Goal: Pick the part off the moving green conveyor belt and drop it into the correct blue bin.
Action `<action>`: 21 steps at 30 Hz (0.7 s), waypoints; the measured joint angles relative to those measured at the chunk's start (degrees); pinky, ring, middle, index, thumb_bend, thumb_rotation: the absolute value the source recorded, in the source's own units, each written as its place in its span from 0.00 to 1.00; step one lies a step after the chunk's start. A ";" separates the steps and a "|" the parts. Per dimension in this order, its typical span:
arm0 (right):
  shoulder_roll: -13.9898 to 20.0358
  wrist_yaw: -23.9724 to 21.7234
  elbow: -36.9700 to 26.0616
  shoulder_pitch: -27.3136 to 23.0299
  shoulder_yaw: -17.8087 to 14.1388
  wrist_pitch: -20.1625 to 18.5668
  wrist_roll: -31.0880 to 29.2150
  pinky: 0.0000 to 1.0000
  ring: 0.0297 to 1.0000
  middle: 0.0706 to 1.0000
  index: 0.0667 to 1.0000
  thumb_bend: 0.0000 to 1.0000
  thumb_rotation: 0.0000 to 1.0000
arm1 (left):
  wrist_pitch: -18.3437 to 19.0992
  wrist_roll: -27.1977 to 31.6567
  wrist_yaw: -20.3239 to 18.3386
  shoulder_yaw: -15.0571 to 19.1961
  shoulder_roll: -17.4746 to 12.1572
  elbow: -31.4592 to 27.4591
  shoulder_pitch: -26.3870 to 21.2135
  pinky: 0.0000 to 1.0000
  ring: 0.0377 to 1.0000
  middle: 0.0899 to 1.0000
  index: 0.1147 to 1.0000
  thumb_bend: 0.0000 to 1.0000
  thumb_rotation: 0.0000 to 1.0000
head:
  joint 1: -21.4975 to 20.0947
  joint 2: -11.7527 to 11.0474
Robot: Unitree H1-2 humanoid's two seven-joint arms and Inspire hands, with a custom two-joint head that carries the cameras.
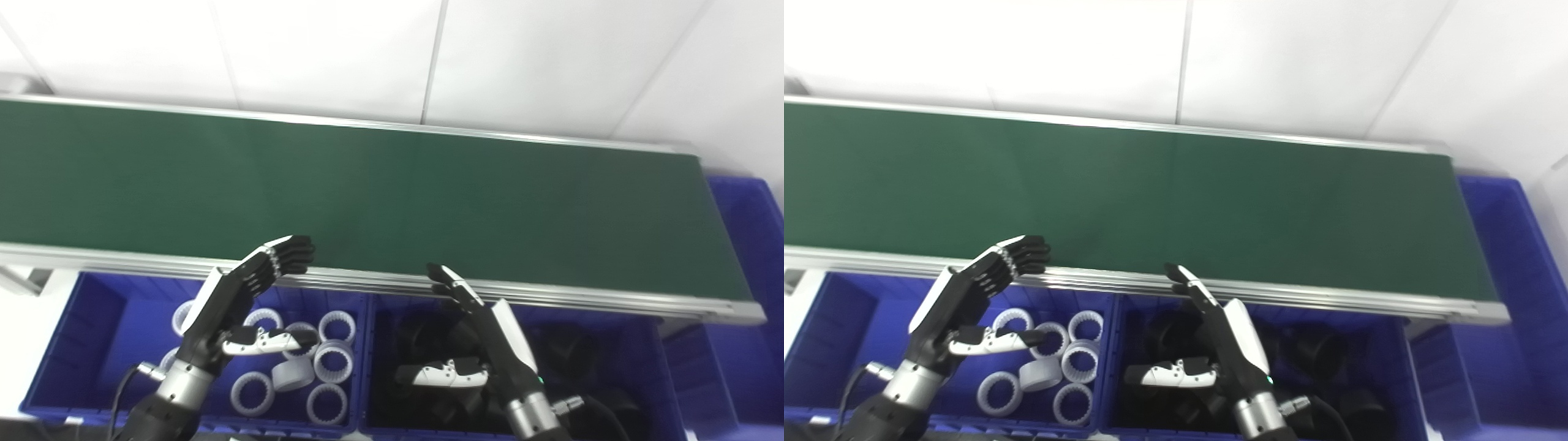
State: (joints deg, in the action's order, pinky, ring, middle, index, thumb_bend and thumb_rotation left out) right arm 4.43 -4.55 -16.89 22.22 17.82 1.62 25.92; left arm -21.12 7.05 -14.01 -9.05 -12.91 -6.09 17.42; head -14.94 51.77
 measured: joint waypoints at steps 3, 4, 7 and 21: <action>-0.36 0.10 0.01 -0.02 0.50 0.00 0.47 0.78 0.85 0.89 0.91 0.91 0.33 | -0.27 1.34 -0.62 0.66 -0.02 0.49 0.01 0.76 0.79 0.80 0.79 0.85 0.10 | 0.43 0.00; -0.46 0.12 0.02 -0.01 0.56 0.00 0.50 0.78 0.85 0.89 0.91 0.91 0.32 | -0.36 1.74 -0.77 0.87 -0.01 0.79 0.01 0.76 0.79 0.80 0.79 0.85 0.09 | 0.43 0.00; -0.57 0.18 0.02 0.02 0.57 0.00 0.47 0.78 0.85 0.89 0.91 0.91 0.30 | -0.40 2.02 -1.21 1.15 0.00 1.25 0.12 0.77 0.79 0.79 0.78 0.86 0.09 | 1.67 0.00; -0.50 0.19 0.02 -0.12 0.38 -0.01 0.99 0.77 0.84 0.88 0.90 0.92 0.32 | -0.39 1.73 -1.90 1.25 0.20 1.24 0.04 0.77 0.79 0.79 0.77 0.86 0.08 | 3.16 0.17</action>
State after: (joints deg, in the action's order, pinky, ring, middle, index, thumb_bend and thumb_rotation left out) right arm 3.93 -4.37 -16.87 22.10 18.19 1.61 26.91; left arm -21.51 8.78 -15.91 -7.80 -12.71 -4.85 17.46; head -11.78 51.94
